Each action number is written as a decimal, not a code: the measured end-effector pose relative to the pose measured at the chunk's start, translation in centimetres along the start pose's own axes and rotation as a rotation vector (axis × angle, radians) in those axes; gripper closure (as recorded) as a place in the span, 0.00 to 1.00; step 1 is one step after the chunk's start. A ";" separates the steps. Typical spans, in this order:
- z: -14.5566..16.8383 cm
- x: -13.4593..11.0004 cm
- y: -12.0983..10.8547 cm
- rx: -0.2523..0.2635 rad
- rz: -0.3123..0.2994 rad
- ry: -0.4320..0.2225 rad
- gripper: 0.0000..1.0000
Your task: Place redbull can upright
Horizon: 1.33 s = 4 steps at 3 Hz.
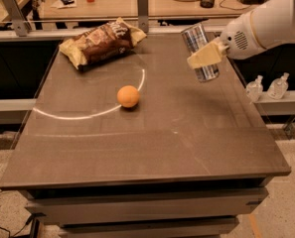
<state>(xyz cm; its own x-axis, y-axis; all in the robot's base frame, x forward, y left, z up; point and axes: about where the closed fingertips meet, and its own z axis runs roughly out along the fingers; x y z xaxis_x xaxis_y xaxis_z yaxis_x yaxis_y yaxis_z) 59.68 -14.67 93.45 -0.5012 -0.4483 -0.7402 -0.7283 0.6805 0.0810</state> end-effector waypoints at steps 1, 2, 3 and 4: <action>-1.2 -2.4 -1.4 -0.039 -0.007 -0.266 1.00; -3.6 -1.5 -2.2 -0.098 -0.025 -0.461 1.00; -4.6 -1.7 -1.3 -0.090 -0.104 -0.504 1.00; -4.2 -1.9 -1.1 -0.094 -0.109 -0.498 1.00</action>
Offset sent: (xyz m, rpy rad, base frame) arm -0.0373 -0.0487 0.0513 0.2803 -0.8403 0.4331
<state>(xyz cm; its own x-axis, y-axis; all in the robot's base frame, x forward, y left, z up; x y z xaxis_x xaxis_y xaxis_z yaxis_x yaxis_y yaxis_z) 59.51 -17.02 97.62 -0.1531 -0.1677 -0.9739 -0.8144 0.5796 0.0282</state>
